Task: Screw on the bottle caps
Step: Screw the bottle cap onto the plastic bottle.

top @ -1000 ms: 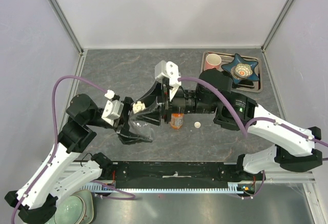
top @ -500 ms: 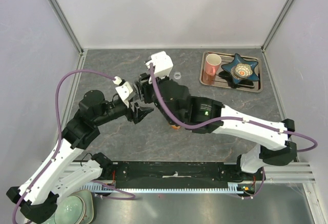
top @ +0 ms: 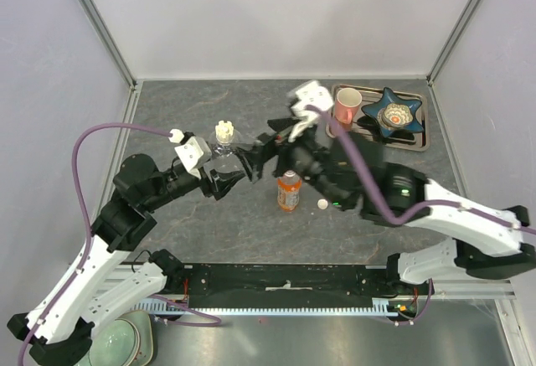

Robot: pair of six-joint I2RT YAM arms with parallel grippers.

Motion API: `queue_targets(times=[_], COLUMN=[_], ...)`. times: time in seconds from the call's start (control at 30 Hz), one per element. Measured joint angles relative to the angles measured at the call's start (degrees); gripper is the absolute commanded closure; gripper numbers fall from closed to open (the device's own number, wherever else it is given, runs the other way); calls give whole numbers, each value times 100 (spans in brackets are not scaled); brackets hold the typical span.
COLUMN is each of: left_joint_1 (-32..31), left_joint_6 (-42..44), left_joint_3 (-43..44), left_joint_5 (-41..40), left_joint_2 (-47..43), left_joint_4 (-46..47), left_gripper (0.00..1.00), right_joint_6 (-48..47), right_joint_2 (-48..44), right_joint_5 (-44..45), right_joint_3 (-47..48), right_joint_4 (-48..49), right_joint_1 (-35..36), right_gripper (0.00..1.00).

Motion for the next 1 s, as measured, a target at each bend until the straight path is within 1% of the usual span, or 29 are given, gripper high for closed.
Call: queue_targets(times=[0.1, 0.2, 0.3, 0.33, 0.47, 0.53, 0.6, 0.7, 0.77, 0.83, 1.0], left_joint_1=[11, 13, 15, 15, 11, 11, 11, 11, 11, 11, 11], left_joint_6=[-13, -76, -184, -251, -584, -719, -817, -920, -981, -1021, -1058], left_joint_3=[0, 0, -2, -20, -162, -184, -186, -186, -186, -186, -186], left_joint_5=[98, 487, 1464, 2000, 3552, 4155, 4583, 4977, 5163, 5276, 5340], left_joint_2=[-28, -24, 15, 24, 42, 74, 114, 140, 140, 136, 133], left_joint_4=[107, 151, 208, 275, 542, 645, 723, 796, 833, 857, 881], left_gripper=[94, 94, 94, 95, 95, 95, 95, 95, 95, 95, 95], right_joint_6=[-243, -496, -791, -896, -1167, -1211, -1224, -1202, -1156, -1086, -894], right_joint_2=[-549, -929, -1123, -1139, -1010, -898, -772, -588, -474, -361, -184], right_joint_5=[-826, -1707, -2651, -2977, -4323, -4839, -5311, -5838, -6159, -6450, -7010], right_joint_3=[-28, -26, -15, 9, 177, 251, 310, 382, 413, 457, 511], right_joint_4=[153, 238, 249, 229, 85, 31, 0, -66, -98, -105, -92], right_joint_1=[-2, -28, -46, -81, -249, -387, -564, -828, -997, -1139, -1362], right_gripper=[2, 2, 2, 2, 4, 4, 5, 5, 8, 13, 19])
